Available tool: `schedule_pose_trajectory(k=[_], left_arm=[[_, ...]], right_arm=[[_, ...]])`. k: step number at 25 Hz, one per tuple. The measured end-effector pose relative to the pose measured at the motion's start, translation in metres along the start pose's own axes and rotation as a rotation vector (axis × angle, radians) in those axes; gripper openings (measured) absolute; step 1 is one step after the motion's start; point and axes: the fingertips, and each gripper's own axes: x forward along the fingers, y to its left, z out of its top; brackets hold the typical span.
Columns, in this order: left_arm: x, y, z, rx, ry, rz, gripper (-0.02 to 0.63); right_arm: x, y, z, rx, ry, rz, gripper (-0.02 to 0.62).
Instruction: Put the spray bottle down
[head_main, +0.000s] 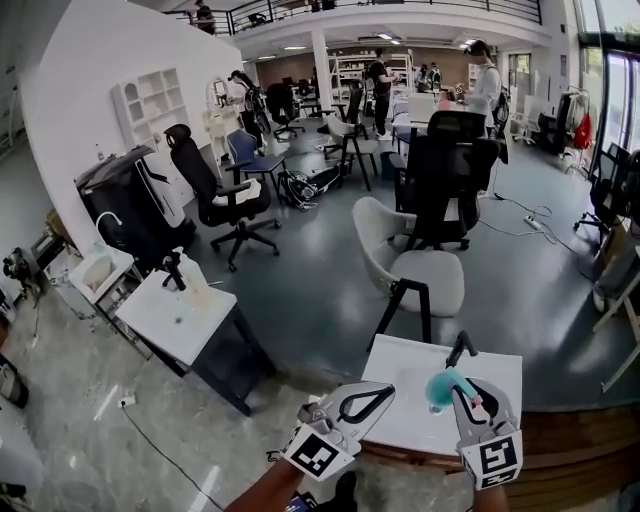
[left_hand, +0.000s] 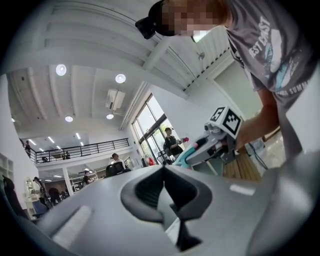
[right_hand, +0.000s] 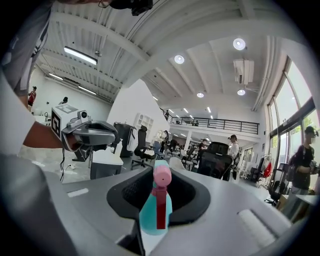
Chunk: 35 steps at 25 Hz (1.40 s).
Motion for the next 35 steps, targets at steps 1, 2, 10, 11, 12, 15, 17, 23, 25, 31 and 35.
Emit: schedule_pose_trajectory(k=[1, 2, 10, 11, 12, 15, 17, 23, 25, 31, 35], left_arm=[[0.001, 0.005, -0.004, 0.004, -0.002, -0.002, 0.002], [0.002, 0.011, -0.006, 0.013, -0.011, -0.004, 0.002], [0.019, 0.039, -0.041, -0.001, -0.026, -0.037, 0.002], [0.022, 0.042, -0.045, -0.004, -0.026, -0.04, 0.002], [0.024, 0.045, -0.049, -0.007, -0.026, -0.044, 0.002], [0.032, 0.054, -0.062, -0.014, -0.023, -0.051, 0.002], [0.036, 0.06, -0.071, -0.024, -0.019, -0.052, 0.002], [0.046, 0.075, -0.107, -0.063, -0.002, -0.049, 0.002], [0.047, 0.081, -0.119, -0.075, 0.005, -0.048, 0.002], [0.051, 0.096, -0.155, -0.104, 0.029, -0.038, 0.002], [0.052, 0.103, -0.177, -0.125, 0.051, -0.032, 0.002]], right_arm=[[0.006, 0.001, -0.001, 0.001, 0.001, -0.002, 0.086], [0.011, 0.001, -0.003, 0.002, 0.003, -0.004, 0.086], [0.052, -0.012, -0.015, -0.002, 0.044, -0.032, 0.086], [0.057, -0.014, -0.017, -0.004, 0.051, -0.035, 0.087], [0.063, -0.016, -0.019, 0.002, 0.052, -0.039, 0.086], [0.08, -0.022, -0.024, 0.016, 0.051, -0.043, 0.086], [0.092, -0.025, -0.028, 0.025, 0.047, -0.044, 0.087], [0.131, -0.03, -0.046, 0.038, 0.08, -0.035, 0.086], [0.145, -0.029, -0.054, 0.055, 0.089, -0.031, 0.087], [0.185, -0.026, -0.083, 0.064, 0.118, -0.001, 0.087], [0.207, -0.021, -0.101, 0.074, 0.135, 0.018, 0.086]])
